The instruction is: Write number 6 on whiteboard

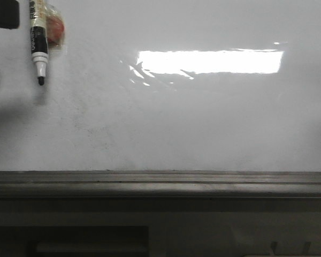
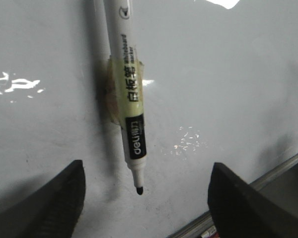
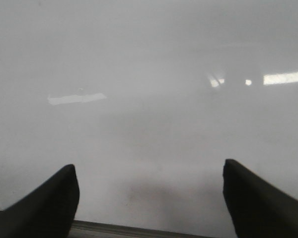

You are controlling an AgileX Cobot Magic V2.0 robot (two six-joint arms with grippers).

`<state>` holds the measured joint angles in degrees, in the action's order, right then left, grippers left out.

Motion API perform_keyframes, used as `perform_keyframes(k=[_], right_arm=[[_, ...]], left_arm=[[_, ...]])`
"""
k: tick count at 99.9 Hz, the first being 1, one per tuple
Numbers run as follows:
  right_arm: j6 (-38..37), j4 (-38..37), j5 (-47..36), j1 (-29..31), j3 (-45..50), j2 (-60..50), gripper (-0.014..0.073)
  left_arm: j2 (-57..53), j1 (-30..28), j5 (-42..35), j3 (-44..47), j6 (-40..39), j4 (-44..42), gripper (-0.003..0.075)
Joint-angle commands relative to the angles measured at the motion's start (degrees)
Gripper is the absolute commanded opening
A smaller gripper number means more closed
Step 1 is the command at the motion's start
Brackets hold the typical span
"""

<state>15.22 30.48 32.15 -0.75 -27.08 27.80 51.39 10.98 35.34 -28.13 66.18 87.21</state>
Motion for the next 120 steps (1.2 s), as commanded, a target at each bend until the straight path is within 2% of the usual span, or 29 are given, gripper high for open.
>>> perform_keyframes(k=[1,29,40,52,62,63,81,103,113,120], right_arm=[[0.7,1.3,-3.8,0.4,-2.1,0.7,0.0542],[0.7,1.3,-4.1,0.4,-2.1,0.7,0.0542],[0.7,1.3,-4.7,0.4,-2.1,0.7,0.0542],[0.7,1.3,-5.0,0.4,-2.1,0.7,0.0542],[0.7,1.3,-5.0,0.4,-2.1,0.7,0.0542],[0.7,1.3,-5.0,0.4,-2.1,0.7,0.0542],[1.7,3.4,-3.4,0.0,-2.2,1.0,0.054],[20.9,21.3,6.7,-2.3,-6.3,8.9,0.054],[28.3,29.0,14.0,-3.2,-10.3,15.7,0.054],[30.8,32.2,18.1,-3.9,-13.9,20.5,0.054]], left_arm=[[3.3,0.3,2.7,-3.3,2.5,4.7,0.0473],[11.9,0.3,4.5,-7.0,3.8,4.7,0.0469],[13.8,0.3,5.1,-7.9,3.8,4.6,0.0408],[14.5,0.3,5.4,-8.7,3.8,4.4,0.0236],[14.5,0.3,6.9,-8.8,5.1,4.4,-0.0015],[14.5,0.3,7.2,-8.8,5.4,4.2,-0.0022],[13.6,0.3,11.3,-9.0,6.8,1.0,-0.002],[7.6,2.1,12.8,-9.2,6.7,-12.2,-0.002],[5.5,6.0,11.9,-9.2,5.3,-18.3,-0.002],[5.2,9.5,9.5,-9.2,3.0,-22.0,-0.002]])
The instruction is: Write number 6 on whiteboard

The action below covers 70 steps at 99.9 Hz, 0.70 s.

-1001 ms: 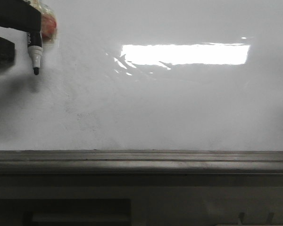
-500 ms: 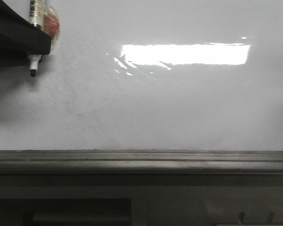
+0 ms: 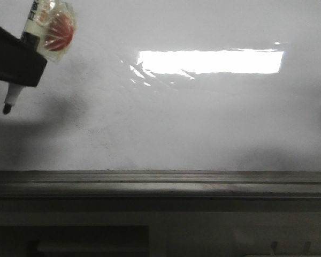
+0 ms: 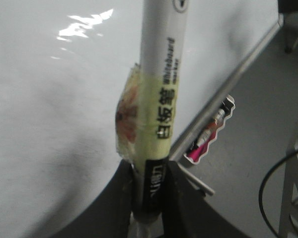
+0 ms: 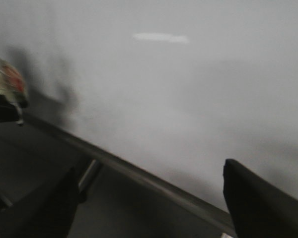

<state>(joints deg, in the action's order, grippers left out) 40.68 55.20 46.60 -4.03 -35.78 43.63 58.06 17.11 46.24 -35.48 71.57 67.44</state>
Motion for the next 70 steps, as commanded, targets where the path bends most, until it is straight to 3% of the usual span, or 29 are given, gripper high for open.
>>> perform_keyframes(k=[1,20,34,54,70], right_arm=[[5.5,7.8,4.1,-0.9,-5.6,5.1,0.054],[6.2,7.8,13.8,-7.4,-17.6,17.9,0.054],[6.0,6.5,14.7,-13.8,-25.3,25.2,0.054],[0.0,-3.8,15.8,-21.4,-36.4,33.7,0.054],[-1.3,-5.9,18.8,-25.6,-42.5,38.8,0.054]], left_arm=[[-1.5,4.1,-1.9,-1.8,-2.6,-2.5,-0.002],[-1.4,13.5,-8.8,-1.8,-4.3,-7.0,-0.002],[-0.8,18.2,-12.8,-1.8,-6.3,-10.0,-0.002],[-0.6,19.7,-14.9,-1.8,-7.9,-12.0,-0.002],[-0.6,19.7,-15.4,-1.8,-7.9,-12.3,-0.002]])
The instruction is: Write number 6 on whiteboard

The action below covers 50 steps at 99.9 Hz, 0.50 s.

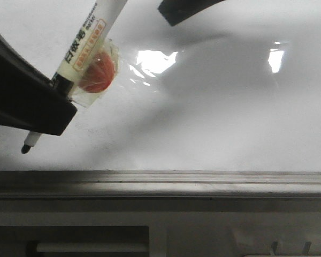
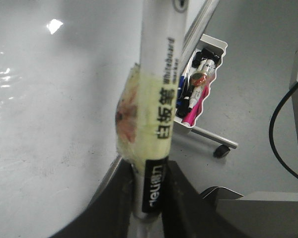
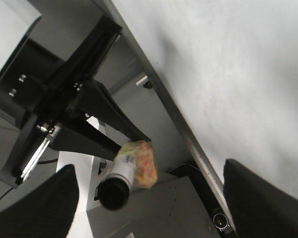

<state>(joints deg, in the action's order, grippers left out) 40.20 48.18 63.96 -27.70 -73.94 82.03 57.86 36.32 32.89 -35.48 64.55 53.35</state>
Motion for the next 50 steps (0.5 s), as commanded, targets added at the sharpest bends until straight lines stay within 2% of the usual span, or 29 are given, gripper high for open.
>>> perform_keyframes(k=[1,20,50], right_arm=[[-0.9,0.9,1.4,-2.2,-4.8,0.8,0.054],[-3.2,-2.8,5.1,-5.4,-9.5,5.1,0.0527],[-3.1,-3.2,6.4,-5.7,-10.2,5.9,0.0237]], left_arm=[[-0.4,0.5,-2.2,-1.8,-0.9,1.8,-0.002],[-0.4,0.5,-2.7,-1.8,-0.9,1.8,-0.002],[-0.4,0.5,-4.3,-1.8,-0.9,1.8,-0.002]])
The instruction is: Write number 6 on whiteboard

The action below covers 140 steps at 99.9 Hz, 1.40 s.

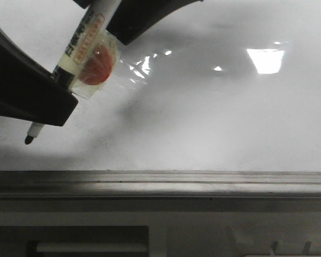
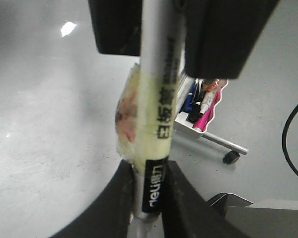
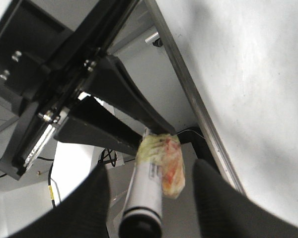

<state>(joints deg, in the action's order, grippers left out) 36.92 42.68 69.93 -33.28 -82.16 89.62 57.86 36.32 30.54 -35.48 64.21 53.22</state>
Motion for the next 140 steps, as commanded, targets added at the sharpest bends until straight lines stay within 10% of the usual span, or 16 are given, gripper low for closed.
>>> perform_keyframes(k=[1,20,41,70,140], right_arm=[[0.3,2.3,0.4,-0.1,-2.0,-1.7,0.0219],[1.6,2.3,0.8,-0.1,-2.0,-1.7,-0.0072],[2.7,2.3,0.8,-0.1,-2.0,-1.7,-0.0064],[3.0,2.1,-4.4,-0.1,-0.7,-4.5,-0.0043],[3.0,-0.7,-58.1,-0.1,40.0,-40.1,-0.0043]], left_arm=[[-0.4,0.5,-2.1,-1.8,-0.5,1.9,-0.002],[-0.4,0.5,-3.0,-1.8,-0.4,1.9,-0.002],[-0.4,0.5,-1.6,-1.8,1.0,1.9,0.002],[-2.7,-2.3,-1.9,-1.8,1.1,5.2,0.0559],[-17.5,-26.8,-3.5,1.1,1.1,13.4,0.049]])
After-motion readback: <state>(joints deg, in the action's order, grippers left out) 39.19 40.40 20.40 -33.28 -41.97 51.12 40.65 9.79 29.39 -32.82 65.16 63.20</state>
